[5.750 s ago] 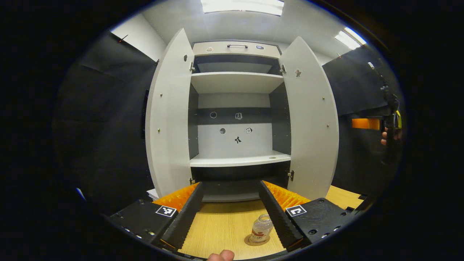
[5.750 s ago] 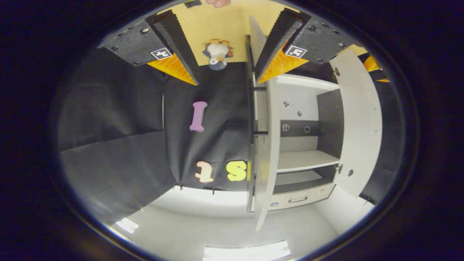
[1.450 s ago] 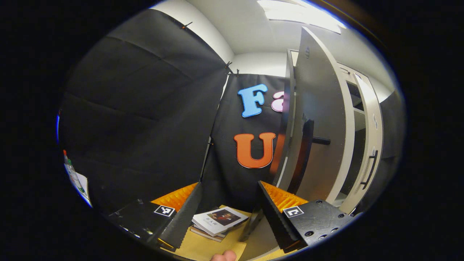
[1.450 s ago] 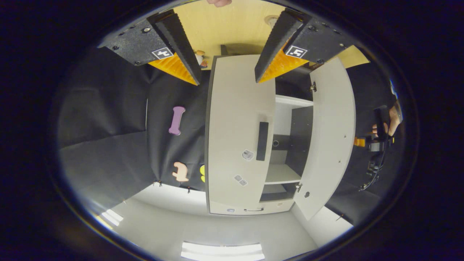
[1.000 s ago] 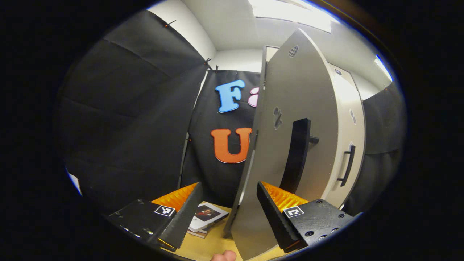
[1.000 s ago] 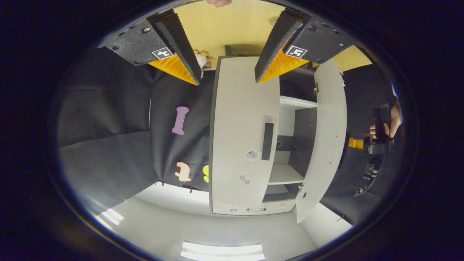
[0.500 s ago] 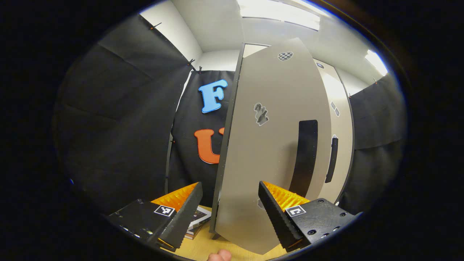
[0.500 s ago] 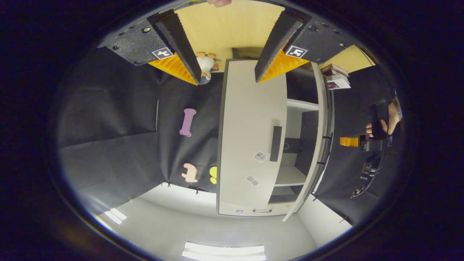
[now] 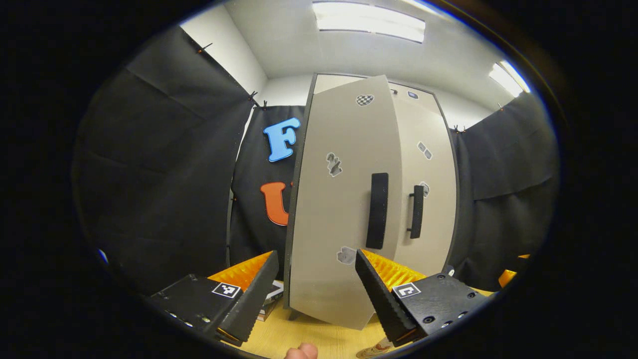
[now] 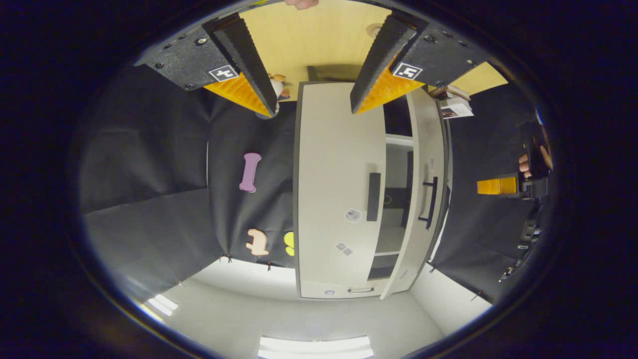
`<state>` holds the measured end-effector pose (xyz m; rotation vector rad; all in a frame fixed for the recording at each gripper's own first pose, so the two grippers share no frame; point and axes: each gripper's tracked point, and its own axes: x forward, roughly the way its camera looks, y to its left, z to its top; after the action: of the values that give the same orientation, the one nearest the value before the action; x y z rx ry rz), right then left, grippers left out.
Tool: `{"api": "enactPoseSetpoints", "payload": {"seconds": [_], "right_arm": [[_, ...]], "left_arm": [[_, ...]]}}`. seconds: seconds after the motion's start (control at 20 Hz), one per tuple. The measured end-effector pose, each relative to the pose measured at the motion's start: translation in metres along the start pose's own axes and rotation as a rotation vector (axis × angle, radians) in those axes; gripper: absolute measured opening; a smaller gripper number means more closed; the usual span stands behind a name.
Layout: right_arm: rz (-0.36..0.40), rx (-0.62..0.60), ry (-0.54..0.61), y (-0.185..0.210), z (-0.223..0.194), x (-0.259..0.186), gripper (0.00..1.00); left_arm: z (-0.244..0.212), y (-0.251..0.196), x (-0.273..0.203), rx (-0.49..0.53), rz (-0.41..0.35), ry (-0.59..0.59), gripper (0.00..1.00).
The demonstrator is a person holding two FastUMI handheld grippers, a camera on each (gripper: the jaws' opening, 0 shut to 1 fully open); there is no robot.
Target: Grasp the bottle in the cabinet with the left hand and place it on the coaster, then close the right door with the right hand and the left door with the left hand.
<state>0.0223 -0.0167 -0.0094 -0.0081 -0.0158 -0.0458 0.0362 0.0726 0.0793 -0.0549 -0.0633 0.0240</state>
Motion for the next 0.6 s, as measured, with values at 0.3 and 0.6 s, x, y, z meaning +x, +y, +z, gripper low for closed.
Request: {"api": "enactPoseSetpoints", "payload": {"seconds": [0.3, 0.6], "right_arm": [[0.022, 0.010, 0.015, 0.007, -0.004, 0.000, 0.98], [0.020, 0.016, 0.029, 0.004, -0.018, -0.008, 0.97]], "left_arm": [[-0.047, -0.036, -0.051, -0.028, -0.025, 0.059, 0.99], [-0.068, -0.048, -0.065, -0.014, -0.040, 0.066, 0.95]]}}
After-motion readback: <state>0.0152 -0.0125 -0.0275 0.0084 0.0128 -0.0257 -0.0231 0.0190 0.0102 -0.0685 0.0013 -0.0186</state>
